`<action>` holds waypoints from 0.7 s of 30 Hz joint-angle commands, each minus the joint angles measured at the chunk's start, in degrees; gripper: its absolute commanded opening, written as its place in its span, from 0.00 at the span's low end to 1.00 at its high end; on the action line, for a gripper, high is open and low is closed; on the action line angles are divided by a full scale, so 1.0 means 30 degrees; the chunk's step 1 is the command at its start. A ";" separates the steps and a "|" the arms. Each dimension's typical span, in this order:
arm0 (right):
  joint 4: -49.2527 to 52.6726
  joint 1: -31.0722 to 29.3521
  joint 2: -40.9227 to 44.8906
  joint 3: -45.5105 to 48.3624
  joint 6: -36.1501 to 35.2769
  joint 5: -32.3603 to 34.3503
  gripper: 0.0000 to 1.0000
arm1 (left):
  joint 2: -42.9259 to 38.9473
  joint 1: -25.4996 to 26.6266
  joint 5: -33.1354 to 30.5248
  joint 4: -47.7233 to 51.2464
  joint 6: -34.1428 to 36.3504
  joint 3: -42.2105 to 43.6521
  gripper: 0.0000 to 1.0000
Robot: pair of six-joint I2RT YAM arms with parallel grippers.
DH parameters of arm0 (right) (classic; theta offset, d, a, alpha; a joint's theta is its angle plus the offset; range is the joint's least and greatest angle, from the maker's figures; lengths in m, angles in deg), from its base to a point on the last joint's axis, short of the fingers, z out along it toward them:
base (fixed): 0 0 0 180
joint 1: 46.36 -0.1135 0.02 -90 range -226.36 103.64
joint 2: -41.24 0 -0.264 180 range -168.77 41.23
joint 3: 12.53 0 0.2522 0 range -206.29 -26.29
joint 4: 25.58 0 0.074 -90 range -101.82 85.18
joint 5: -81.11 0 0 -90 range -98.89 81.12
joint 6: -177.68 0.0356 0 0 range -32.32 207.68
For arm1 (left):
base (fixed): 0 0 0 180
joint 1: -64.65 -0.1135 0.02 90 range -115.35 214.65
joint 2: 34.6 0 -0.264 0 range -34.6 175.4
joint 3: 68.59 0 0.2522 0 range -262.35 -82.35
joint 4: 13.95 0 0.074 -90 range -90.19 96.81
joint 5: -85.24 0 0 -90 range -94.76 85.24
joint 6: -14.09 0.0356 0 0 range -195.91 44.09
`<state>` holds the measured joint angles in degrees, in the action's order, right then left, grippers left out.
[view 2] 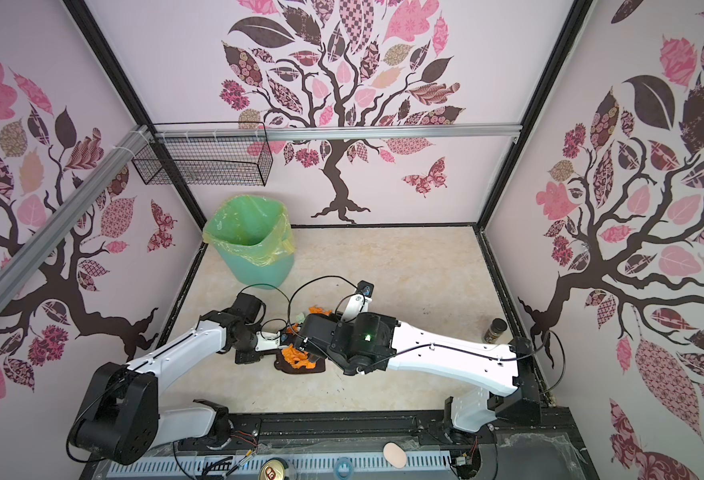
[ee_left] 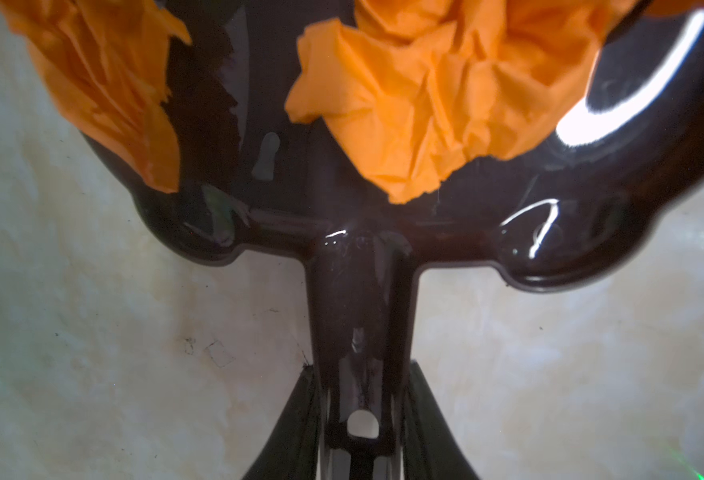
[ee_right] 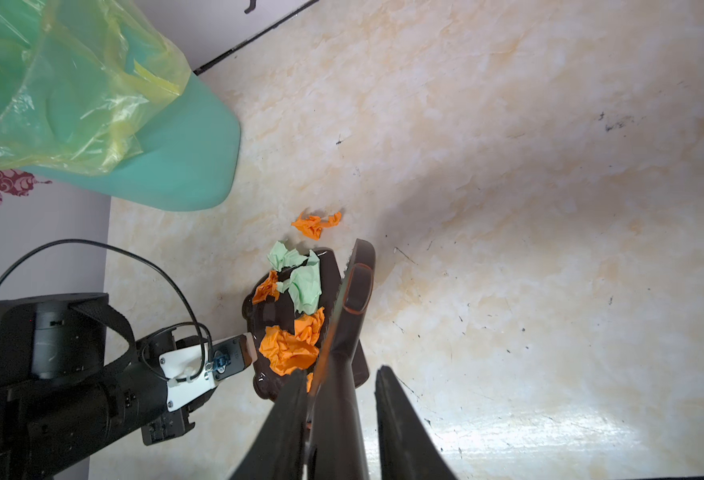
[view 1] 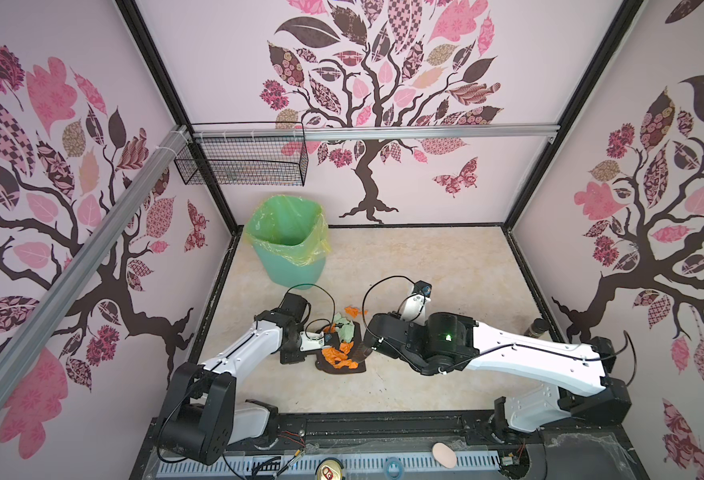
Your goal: Sweep away the paper scraps from the table
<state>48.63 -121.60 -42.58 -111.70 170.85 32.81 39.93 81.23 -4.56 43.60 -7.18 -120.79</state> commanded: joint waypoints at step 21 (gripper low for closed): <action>-1.0564 0.0559 0.2456 0.4642 -0.5860 -0.1554 0.00 | 0.0000 -0.0062 0.0722 0.0676 -0.0322 -0.0826 0.16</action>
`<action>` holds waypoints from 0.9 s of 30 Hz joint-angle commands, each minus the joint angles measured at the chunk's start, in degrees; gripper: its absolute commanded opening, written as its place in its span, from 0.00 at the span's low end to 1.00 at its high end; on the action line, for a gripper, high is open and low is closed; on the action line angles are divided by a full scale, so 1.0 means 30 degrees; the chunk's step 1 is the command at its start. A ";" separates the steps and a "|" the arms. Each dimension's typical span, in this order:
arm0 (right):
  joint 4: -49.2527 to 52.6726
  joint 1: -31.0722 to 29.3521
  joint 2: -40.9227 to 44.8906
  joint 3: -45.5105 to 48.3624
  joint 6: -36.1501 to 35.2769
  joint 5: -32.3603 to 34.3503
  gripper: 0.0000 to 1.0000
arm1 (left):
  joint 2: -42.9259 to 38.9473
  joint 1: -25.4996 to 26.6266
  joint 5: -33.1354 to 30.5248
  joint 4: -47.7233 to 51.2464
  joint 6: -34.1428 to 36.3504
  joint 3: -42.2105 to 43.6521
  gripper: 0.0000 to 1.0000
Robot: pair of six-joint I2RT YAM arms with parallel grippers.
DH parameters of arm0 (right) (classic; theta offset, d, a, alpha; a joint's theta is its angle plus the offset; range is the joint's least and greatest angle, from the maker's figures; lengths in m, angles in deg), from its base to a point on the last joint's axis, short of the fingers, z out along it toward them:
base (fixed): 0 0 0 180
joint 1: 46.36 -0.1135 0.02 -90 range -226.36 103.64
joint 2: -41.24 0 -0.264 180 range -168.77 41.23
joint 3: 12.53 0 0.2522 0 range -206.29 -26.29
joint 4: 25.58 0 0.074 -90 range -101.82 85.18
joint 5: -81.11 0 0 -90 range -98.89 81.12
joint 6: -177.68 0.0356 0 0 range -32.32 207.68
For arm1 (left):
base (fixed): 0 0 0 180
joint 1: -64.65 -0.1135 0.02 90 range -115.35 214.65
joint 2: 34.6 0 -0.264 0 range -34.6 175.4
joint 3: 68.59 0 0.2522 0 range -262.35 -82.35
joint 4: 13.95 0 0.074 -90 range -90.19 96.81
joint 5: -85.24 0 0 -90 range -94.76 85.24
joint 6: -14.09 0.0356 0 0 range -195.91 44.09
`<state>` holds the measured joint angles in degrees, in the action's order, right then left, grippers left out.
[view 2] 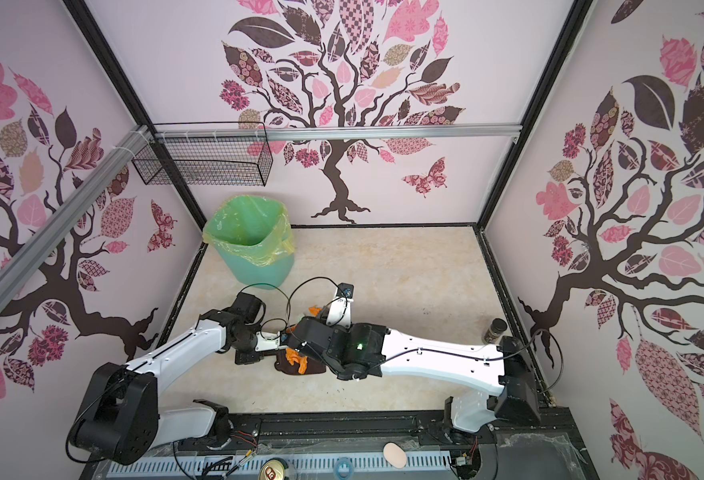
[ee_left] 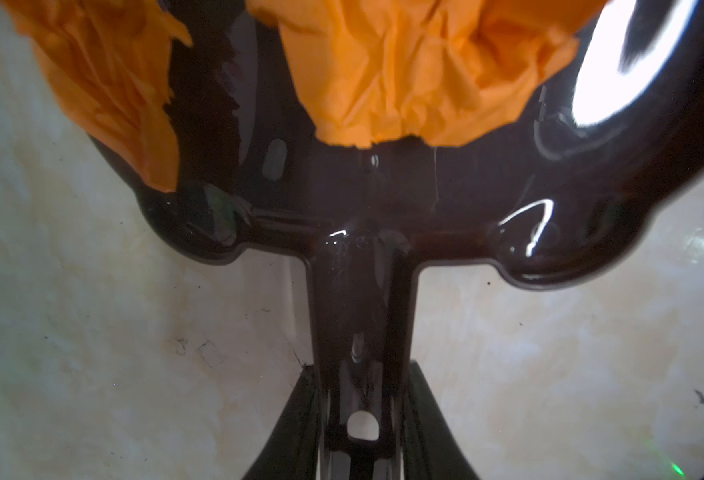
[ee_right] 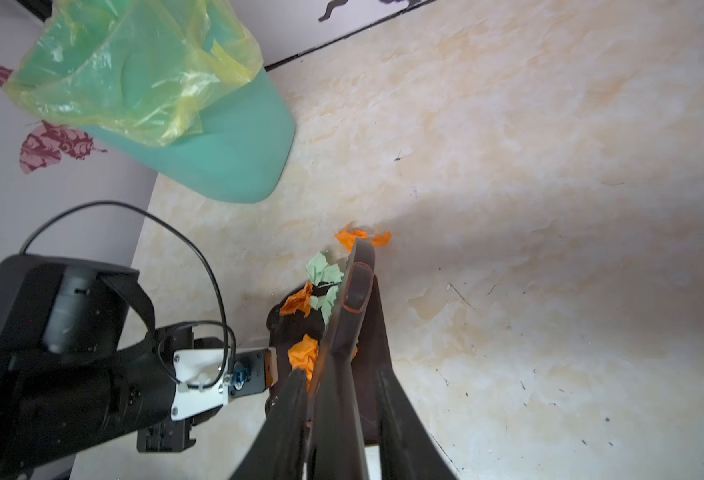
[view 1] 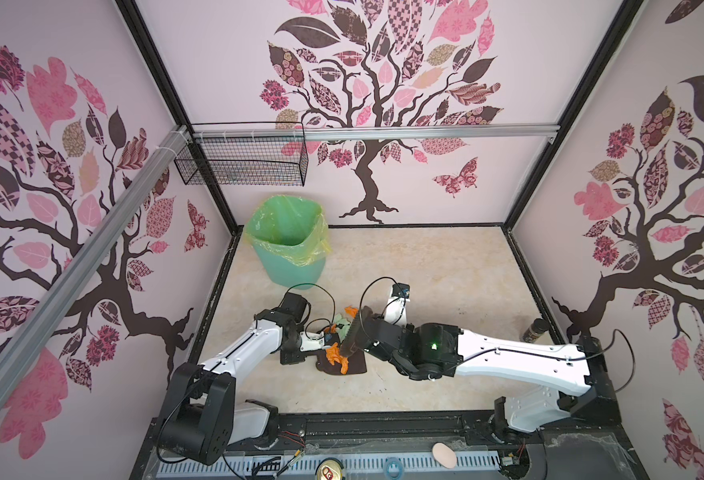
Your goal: Sweep away the paper scraps from the table
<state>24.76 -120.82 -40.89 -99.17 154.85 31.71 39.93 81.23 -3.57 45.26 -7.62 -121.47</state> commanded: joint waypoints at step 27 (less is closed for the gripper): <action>0.1670 0.1013 0.6087 0.0092 -0.1316 0.1811 0.00 | 0.0173 -0.1148 0.0875 -0.0019 -0.0341 -0.1292 0.15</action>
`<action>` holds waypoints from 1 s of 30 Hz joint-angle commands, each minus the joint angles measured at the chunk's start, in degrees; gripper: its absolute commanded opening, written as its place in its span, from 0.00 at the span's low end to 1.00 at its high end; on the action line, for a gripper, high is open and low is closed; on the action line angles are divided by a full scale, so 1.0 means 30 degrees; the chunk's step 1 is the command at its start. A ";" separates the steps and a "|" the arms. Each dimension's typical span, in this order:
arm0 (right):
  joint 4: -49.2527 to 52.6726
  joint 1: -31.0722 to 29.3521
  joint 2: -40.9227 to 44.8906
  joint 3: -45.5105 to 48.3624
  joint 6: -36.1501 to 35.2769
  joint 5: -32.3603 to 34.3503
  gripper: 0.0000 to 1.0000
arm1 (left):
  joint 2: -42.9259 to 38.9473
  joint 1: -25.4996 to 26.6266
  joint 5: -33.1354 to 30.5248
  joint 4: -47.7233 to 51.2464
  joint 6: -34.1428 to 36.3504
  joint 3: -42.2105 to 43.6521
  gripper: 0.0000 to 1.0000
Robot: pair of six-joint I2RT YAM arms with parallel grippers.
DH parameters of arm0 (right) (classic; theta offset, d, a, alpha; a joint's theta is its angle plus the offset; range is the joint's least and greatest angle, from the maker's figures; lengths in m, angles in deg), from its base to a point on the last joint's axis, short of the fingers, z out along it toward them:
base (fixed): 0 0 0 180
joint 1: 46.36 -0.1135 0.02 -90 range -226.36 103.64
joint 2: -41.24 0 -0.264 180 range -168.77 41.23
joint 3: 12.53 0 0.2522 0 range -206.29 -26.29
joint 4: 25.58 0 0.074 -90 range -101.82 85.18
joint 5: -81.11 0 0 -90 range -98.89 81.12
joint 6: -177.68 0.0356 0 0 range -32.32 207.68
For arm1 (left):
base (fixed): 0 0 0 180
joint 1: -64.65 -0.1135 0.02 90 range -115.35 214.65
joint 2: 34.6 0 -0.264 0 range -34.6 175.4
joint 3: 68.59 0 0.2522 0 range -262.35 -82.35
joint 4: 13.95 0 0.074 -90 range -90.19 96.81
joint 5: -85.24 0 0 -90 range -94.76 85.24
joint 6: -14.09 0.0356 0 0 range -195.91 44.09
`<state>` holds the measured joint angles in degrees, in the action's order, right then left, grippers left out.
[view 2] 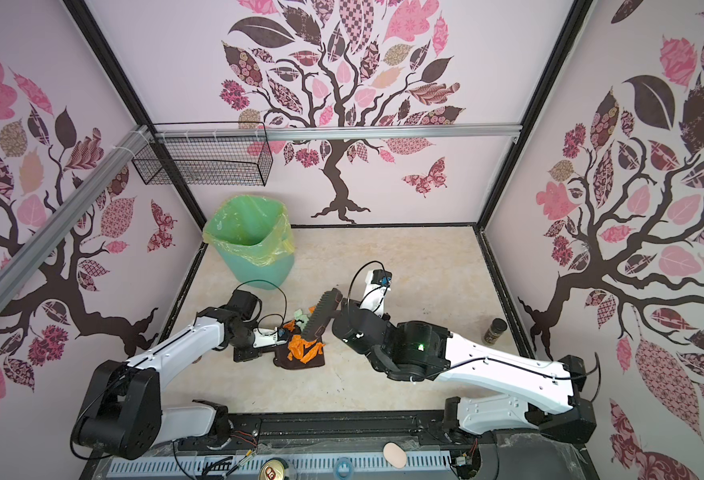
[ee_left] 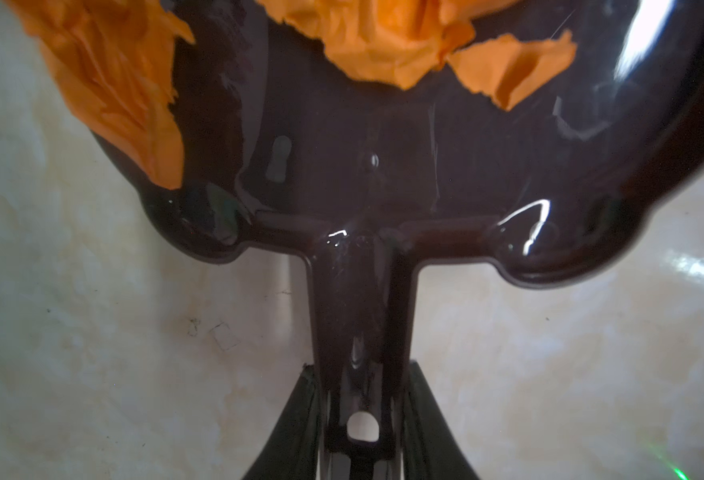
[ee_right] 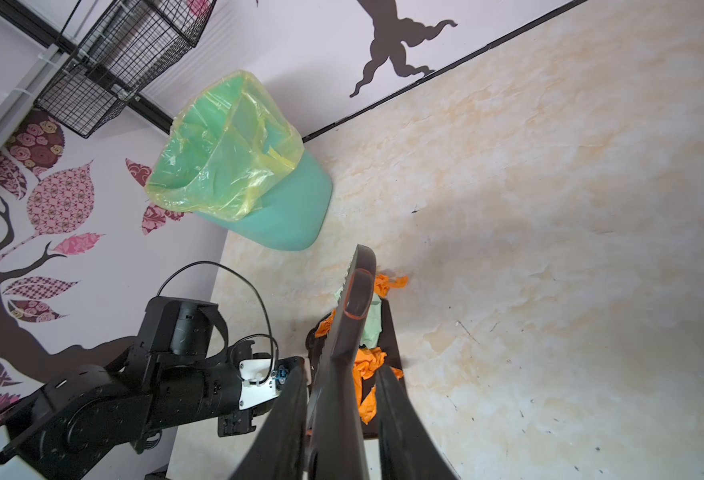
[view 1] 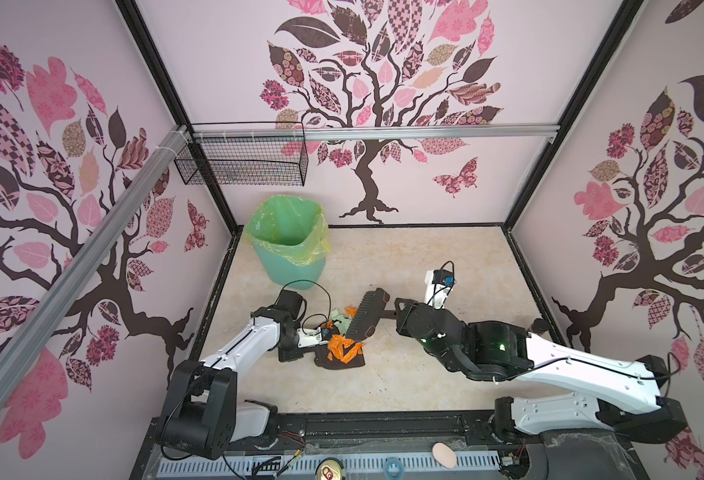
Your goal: Sweep away the paper scraps from the table
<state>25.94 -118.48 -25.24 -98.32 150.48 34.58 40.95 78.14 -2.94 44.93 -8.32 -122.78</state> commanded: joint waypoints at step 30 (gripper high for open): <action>0.2106 0.1451 0.1710 0.1488 0.0452 -0.0176 0.00 | -0.4189 -0.3867 0.2224 0.8428 0.3070 -0.7399 0.15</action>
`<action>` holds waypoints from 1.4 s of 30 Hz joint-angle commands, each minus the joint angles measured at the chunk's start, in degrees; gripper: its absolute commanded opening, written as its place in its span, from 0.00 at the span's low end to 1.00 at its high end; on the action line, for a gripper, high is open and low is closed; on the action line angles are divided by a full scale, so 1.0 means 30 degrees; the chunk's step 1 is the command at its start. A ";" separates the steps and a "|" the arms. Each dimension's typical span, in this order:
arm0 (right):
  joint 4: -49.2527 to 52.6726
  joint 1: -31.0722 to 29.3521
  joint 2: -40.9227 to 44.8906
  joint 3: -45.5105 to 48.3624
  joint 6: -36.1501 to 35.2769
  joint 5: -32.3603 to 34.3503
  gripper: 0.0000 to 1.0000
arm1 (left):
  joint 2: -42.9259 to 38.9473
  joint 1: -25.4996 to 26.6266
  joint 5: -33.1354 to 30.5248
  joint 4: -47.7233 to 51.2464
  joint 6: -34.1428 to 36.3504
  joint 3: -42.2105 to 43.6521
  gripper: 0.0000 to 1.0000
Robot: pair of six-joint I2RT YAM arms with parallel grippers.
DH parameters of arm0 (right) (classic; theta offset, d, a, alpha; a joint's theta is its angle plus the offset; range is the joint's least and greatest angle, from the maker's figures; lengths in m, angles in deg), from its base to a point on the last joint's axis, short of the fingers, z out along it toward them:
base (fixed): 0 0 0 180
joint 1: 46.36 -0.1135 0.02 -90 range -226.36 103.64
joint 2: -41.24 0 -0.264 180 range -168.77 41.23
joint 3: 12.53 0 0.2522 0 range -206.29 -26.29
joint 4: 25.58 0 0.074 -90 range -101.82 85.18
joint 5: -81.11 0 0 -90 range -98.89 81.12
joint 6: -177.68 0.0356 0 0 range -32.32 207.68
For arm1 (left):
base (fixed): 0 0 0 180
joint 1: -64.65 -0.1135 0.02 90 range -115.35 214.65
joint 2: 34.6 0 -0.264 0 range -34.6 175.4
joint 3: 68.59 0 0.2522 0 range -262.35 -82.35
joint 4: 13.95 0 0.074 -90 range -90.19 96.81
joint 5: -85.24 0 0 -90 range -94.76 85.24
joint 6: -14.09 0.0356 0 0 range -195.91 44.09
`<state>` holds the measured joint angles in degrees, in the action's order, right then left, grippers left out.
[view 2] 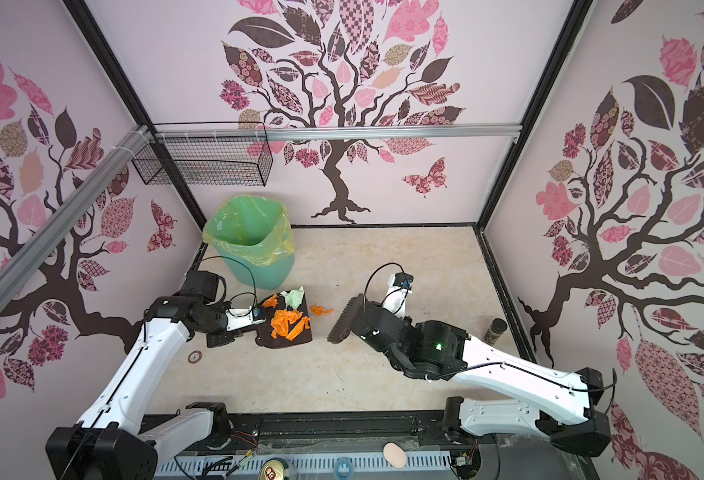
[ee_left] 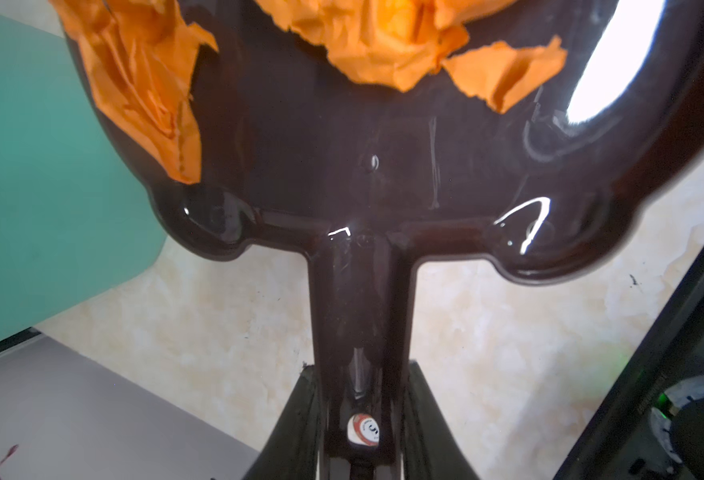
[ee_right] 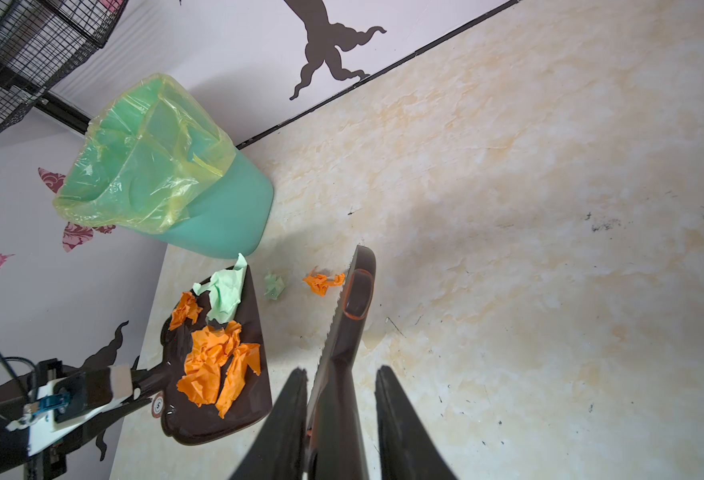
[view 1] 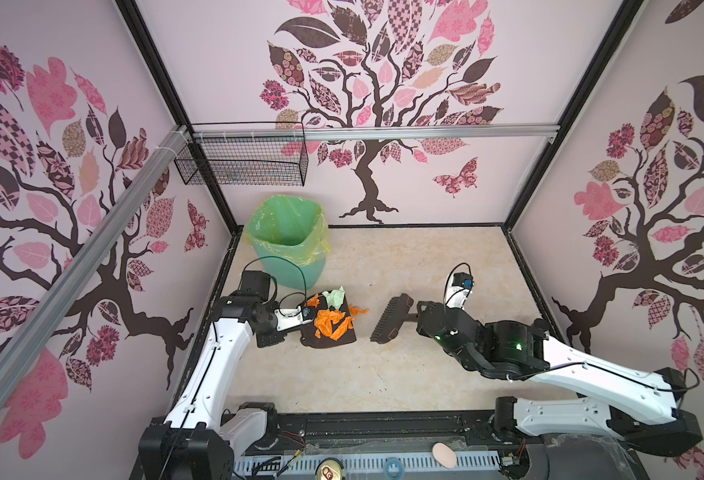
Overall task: Sweep away the paper scraps from the table
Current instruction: 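Lift the loaded dustpan with the left gripper and carry it over the green bin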
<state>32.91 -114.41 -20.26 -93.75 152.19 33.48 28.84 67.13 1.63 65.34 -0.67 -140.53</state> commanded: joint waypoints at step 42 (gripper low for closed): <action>-0.1137 0.0155 0.0639 0.1481 -0.0424 -0.0671 0.00 | 1.0665 -0.4360 0.2172 1.2410 0.3242 -2.1873 0.14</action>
<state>30.79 -114.15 -19.69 -88.79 151.71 30.84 58.99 55.06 6.57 94.00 8.55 -202.23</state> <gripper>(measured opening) 0.301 0.282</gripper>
